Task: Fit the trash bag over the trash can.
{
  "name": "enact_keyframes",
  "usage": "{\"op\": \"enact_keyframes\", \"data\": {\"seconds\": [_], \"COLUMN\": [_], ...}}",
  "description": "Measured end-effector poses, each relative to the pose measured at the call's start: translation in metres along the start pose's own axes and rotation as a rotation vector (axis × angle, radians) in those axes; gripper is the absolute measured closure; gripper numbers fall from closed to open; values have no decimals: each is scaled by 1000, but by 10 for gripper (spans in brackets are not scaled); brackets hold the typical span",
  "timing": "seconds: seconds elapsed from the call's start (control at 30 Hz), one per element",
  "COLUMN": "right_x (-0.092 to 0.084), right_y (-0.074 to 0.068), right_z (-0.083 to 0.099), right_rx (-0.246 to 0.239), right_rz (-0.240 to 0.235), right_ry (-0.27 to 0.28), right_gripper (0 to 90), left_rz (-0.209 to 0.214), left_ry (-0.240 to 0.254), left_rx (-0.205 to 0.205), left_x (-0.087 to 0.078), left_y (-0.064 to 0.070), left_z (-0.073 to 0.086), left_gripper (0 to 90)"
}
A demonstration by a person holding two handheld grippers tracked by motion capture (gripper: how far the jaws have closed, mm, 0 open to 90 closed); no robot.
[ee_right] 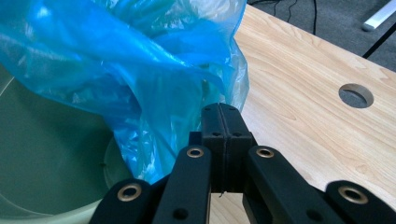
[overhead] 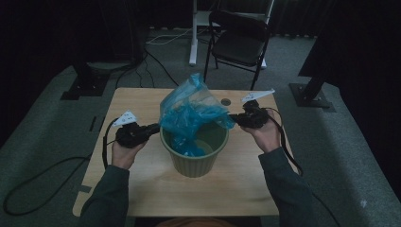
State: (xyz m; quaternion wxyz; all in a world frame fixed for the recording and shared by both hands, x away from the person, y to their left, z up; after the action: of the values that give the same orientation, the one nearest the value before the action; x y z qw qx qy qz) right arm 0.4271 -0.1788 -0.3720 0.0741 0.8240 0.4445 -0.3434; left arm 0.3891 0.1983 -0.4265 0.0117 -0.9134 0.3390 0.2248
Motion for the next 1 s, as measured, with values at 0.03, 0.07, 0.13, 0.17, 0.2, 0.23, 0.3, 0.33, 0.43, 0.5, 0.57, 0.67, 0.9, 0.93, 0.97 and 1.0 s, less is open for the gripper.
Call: {"op": "enact_keyframes", "data": {"seconds": [0.03, 0.07, 0.13, 0.17, 0.2, 0.23, 0.3, 0.33, 0.43, 0.5, 0.57, 0.67, 0.9, 0.93, 0.97, 1.0], "right_x": [-1, -1, -2, -2, -2, -1, -1, -1, -1, 0, 0, 2, 4, 4, 4, 4], "right_y": [0, 0, 0, -1, -1, -1, -1, -1, -1, -1, -1, -2, -3, -3, -3, -3], "right_z": [0, 0, -2, -2, -2, -2, -2, -2, -2, -2, -3, -3, -2, -2, -2, -2], "right_rx": [-2, -2, -4, -4, -4, -5, -5, -7, -12, -12, -12, -14, -22, -21, -23, -22], "right_rz": [1, 1, 2, 1, 1, 1, 1, 0, 0, -1, -2, -3, -2, -3, -3, -4], "right_ry": [1, 1, 4, 5, 6, 7, 6, 4, 3, 1, -1, -1, -12, -12, -12, -12], "right_gripper": [900, 900, 900, 900, 900, 900, 900, 900, 900, 900, 900, 900, 900, 900, 900, 900], "left_rz": [-5, -5, -17, -20, -25, -29, -32, -35, -34, -27, -28, -28, -83, -95, -110, -118], "left_ry": [7, 7, 25, 33, 43, 51, 59, 71, 97, 103, 105, 104, 66, 60, 50, 43], "left_rx": [-4, -4, -5, -5, -2, -1, 0, 2, 9, 15, 28, 47, 104, 105, 106, 99], "left_x": [-2, -2, -5, -6, -8, -10, -11, -13, -18, -18, -17, -11, 14, 18, 22, 26], "left_y": [-1, -1, -3, -4, -4, -4, -5, -5, -4, -3, -1, 3, 9, 10, 9, 8], "left_z": [-2, -2, -7, -9, -12, -14, -16, -20, -28, -31, -37, -48, -70, -72, -74, -75], "left_gripper": [804, 798, 786, 779, 769, 754, 729, 711, 680, 667, 640, 598, 543, 540, 539, 545]}}
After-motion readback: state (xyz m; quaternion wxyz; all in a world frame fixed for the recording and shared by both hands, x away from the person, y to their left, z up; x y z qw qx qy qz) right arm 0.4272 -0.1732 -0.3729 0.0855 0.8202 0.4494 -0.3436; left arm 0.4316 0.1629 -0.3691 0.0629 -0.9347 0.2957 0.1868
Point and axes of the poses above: each handheld gripper's, and its own axes: x roughly forward along the jaws, z roughly out of its underside, y roughly to its right, the point moved 3 cm from there along x, roughly forward along the jaws, and after that the axes turned 6 degrees about -z, right-handed, at the moved point
